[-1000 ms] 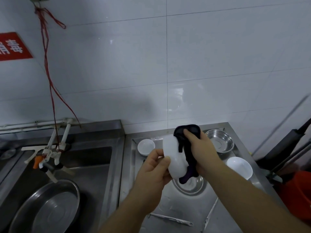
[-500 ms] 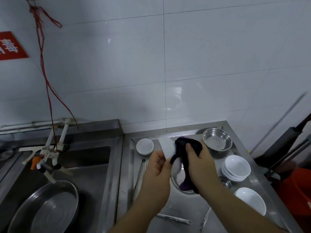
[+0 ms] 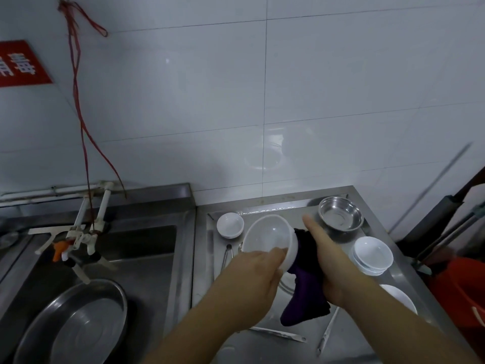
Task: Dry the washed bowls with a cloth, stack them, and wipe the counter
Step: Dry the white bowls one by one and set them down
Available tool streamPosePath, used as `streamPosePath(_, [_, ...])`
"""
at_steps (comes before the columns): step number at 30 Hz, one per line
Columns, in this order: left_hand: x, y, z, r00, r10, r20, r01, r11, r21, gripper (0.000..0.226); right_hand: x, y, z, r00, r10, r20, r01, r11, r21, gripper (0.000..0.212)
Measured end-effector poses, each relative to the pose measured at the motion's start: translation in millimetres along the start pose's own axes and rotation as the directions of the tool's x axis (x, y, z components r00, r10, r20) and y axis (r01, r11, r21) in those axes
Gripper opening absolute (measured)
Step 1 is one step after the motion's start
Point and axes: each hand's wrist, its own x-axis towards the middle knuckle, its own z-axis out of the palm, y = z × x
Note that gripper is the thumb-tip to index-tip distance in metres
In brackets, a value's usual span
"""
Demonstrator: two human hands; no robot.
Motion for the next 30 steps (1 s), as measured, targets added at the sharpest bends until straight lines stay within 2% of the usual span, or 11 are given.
streamPosePath(3, [-8, -7, 2, 0.998, 0.020, 0.055, -0.025, 0.996, 0.082, 0.022, -5, 15, 2, 0.999, -0.052, -0.015, 0.051, 0.998, -0.044, 0.074])
streamPosePath(5, [-11, -12, 4, 0.995, 0.003, 0.100, -0.016, 0.992, 0.123, 0.022, -10, 25, 2, 0.997, -0.077, 0.000, 0.077, 0.995, -0.063, 0.076])
streamPosePath(8, [-15, -19, 6, 0.982, 0.020, 0.188, -0.029, 0.999, 0.042, 0.021, -18, 39, 1, 0.997, -0.075, 0.024, 0.076, 0.995, -0.058, 0.065])
streamPosePath(11, [-20, -22, 14, 0.967, 0.102, 0.235, -0.100, 0.995, -0.019, 0.022, -25, 52, -5, 0.998, -0.053, -0.022, 0.053, 0.999, -0.001, 0.069])
streamPosePath(14, [-18, -16, 24, 0.959, 0.199, 0.201, -0.206, 0.978, 0.016, 0.028, -33, 64, -19, 0.992, -0.057, -0.111, 0.064, 0.996, 0.060, 0.070])
streamPosePath(17, [-17, -2, 37, 0.968, 0.230, 0.103, -0.227, 0.973, -0.041, 0.036, -42, 78, -39, 0.989, -0.063, -0.131, 0.080, 0.987, 0.136, 0.055])
streamPosePath(20, [-14, 16, 48, 0.999, 0.043, -0.017, -0.046, 0.970, -0.240, 0.050, -52, 85, -60, 0.984, -0.062, -0.164, 0.096, 0.973, 0.210, 0.043])
streamPosePath(22, [-8, 32, 53, 0.977, -0.208, -0.039, 0.168, 0.877, -0.450, 0.044, -59, 84, -76, 0.982, -0.058, -0.180, 0.100, 0.968, 0.230, 0.044])
streamPosePath(24, [2, 49, 59, 0.915, -0.402, -0.021, 0.308, 0.733, -0.607, 0.033, -68, 79, -94, 0.982, -0.052, -0.184, 0.095, 0.967, 0.236, 0.054])
streamPosePath(27, [19, 76, 73, 0.869, -0.477, 0.132, 0.411, 0.544, -0.731, 0.041, -80, 70, -129, 0.977, -0.052, -0.206, 0.097, 0.972, 0.215, 0.066])
streamPosePath(30, [32, 109, 91, 0.776, -0.519, 0.359, 0.524, 0.212, -0.825, 0.022, -91, 61, -169, 0.974, -0.050, -0.223, 0.102, 0.967, 0.232, 0.069])
